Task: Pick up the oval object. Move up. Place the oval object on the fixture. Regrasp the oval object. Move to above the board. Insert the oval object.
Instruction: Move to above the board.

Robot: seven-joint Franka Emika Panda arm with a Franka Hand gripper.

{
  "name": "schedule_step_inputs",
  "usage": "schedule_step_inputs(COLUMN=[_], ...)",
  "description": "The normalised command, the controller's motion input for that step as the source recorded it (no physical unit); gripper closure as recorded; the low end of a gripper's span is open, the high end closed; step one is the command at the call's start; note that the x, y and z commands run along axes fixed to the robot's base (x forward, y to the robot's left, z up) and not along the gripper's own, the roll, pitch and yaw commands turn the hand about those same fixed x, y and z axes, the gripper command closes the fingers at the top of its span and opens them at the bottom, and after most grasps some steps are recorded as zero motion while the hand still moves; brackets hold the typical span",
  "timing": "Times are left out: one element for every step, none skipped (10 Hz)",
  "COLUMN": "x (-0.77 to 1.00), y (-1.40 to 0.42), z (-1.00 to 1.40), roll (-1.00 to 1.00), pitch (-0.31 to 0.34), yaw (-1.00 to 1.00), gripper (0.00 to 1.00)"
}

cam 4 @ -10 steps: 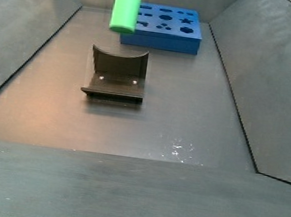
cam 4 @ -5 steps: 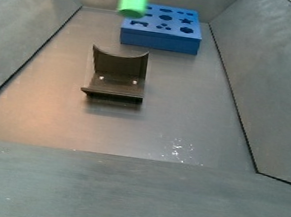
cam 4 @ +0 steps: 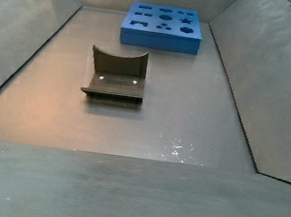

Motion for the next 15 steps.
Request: schedule_step_inputs(x=[-0.21, -0.11, -0.03, -0.01, 0.0, 0.0, -0.01, -0.03, -0.05, -0.06, -0.07, -0.07, -0.07, -0.06, -0.06], y=[-0.84, -0.56, -0.29, -0.17, -0.12, -0.05, -0.01, 0.02, 0.02, 0.02, 0.03, 0.02, 0.02, 0.02, 0.02], z=[0.29, 0.19, 0.1, 0.07, 0.05, 0.02, 0.01, 0.0, -0.01, 0.0, 0.0, -0.01, 0.0, -0.01, -0.01], roll=[-0.43, -0.42, -0.4, -0.38, -0.38, -0.36, -0.35, -0.33, -0.32, -0.3, -0.29, -0.26, -0.23, -0.21, -0.18], pitch=[-0.06, -0.082, -0.108, -0.131, -0.148, -0.183, -0.212, -0.254, -0.29, -0.338, -0.362, -0.416, -0.453, -0.493, -0.54], yaw=[1.0, 1.0, 1.0, 1.0, 1.0, 1.0, 1.0, 1.0, 1.0, 1.0, 1.0, 1.0, 1.0, 1.0, 1.0], gripper=[1.0, 1.0, 1.0, 1.0, 1.0, 1.0, 1.0, 1.0, 1.0, 1.0, 1.0, 1.0, 1.0, 1.0, 1.0])
